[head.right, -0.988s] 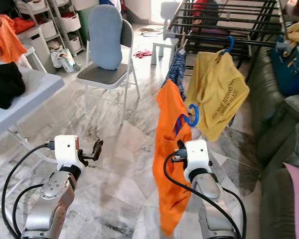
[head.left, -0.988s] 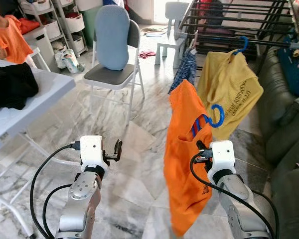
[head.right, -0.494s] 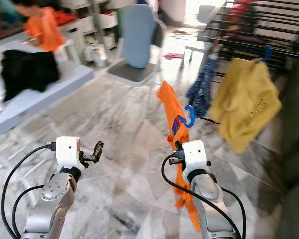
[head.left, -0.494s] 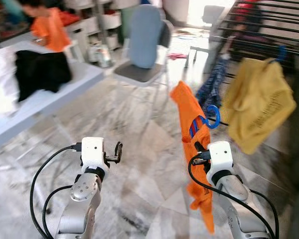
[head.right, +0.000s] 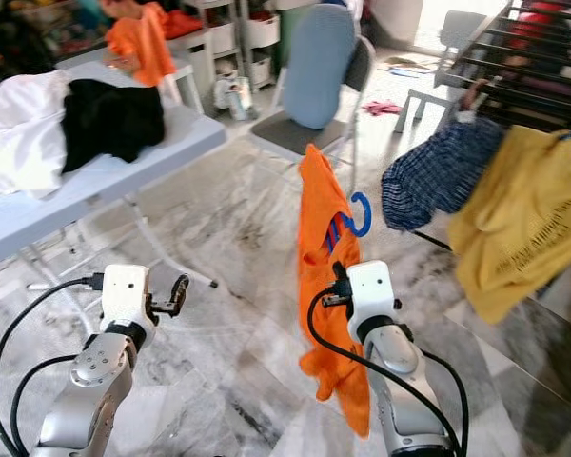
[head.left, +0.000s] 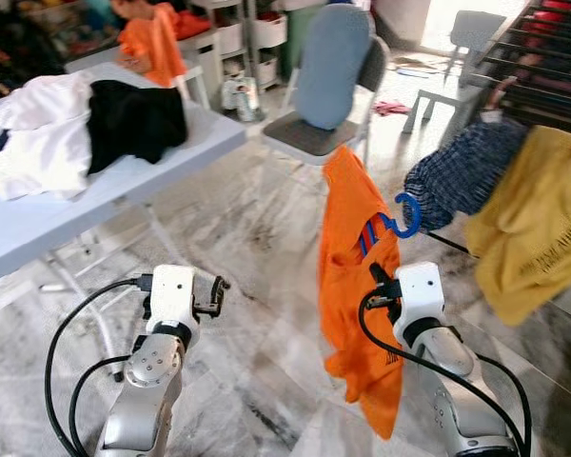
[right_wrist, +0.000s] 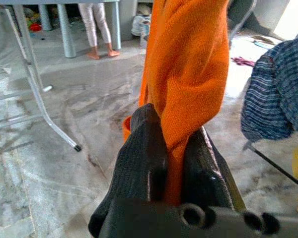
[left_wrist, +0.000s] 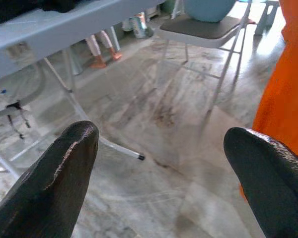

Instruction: Hang hanger

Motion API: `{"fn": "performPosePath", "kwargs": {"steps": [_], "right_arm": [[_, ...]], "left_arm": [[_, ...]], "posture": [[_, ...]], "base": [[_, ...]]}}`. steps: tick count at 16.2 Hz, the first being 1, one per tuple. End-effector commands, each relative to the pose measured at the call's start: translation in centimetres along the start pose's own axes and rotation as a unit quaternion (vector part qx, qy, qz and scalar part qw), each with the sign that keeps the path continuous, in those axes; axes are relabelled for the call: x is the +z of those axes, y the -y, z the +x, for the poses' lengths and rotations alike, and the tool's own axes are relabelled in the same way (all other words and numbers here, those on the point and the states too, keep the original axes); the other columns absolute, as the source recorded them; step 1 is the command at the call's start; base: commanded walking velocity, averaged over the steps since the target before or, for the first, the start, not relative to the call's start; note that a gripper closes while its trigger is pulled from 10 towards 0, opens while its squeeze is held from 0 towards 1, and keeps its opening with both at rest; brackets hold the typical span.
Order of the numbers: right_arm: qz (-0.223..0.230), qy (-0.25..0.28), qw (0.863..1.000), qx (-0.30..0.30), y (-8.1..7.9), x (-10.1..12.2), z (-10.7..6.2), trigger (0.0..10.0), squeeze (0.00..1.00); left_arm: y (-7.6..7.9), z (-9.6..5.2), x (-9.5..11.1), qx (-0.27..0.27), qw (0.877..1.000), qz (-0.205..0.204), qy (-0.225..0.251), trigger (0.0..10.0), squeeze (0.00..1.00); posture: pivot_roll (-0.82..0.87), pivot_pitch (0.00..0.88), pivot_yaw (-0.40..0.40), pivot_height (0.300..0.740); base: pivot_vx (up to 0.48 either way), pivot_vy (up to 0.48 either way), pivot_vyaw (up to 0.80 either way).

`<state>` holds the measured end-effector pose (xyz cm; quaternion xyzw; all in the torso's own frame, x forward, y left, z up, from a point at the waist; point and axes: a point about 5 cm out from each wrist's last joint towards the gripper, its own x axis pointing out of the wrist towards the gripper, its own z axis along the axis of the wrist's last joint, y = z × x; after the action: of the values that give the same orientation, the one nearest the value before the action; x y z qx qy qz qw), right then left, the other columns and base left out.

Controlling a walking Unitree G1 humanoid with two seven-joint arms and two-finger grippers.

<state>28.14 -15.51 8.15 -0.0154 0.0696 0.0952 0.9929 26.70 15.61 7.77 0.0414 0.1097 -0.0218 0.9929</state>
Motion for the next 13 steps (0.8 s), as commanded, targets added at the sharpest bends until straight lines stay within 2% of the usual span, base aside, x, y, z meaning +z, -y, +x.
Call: {"fn": "performPosePath", "kwargs": {"steps": [1, 4, 7, 13], "right_arm": [[-0.002, 0.03, 1.0, 0.006, -0.16, 1.29, 0.48, 10.0, 0.0], [-0.001, 0.03, 1.0, 0.003, -0.05, 1.27, 0.48, 10.0, 0.0], [0.003, 0.032, 0.999, 0.001, -0.1, 1.26, 0.42, 10.0, 0.0], [0.003, 0.035, 0.999, 0.002, -0.15, 1.21, 0.38, 10.0, 0.0]], "left_arm": [[-0.32, 0.01, 0.43, 0.002, 1.0, 0.01, 0.01, 10.0, 0.0], [0.05, -0.01, 0.55, -0.023, 1.0, -0.001, 0.011, 10.0, 0.0], [0.14, -0.1, 0.57, -0.032, 0.999, -0.009, 0.012, 10.0, 0.0], [0.49, -0.05, 0.64, -0.043, 0.999, -0.018, 0.012, 10.0, 0.0]], "posture": [[-0.11, 0.0, 0.025, 0.74], [-0.11, 0.0, 0.032, 0.74], [-0.11, 0.0, 0.04, 0.74], [-0.12, 0.0, 0.046, 0.74]], "base": [[0.0, 0.0, 0.8], [0.0, 0.0, 0.18], [0.0, 0.0, 0.8], [0.0, 0.0, 0.55]]}}
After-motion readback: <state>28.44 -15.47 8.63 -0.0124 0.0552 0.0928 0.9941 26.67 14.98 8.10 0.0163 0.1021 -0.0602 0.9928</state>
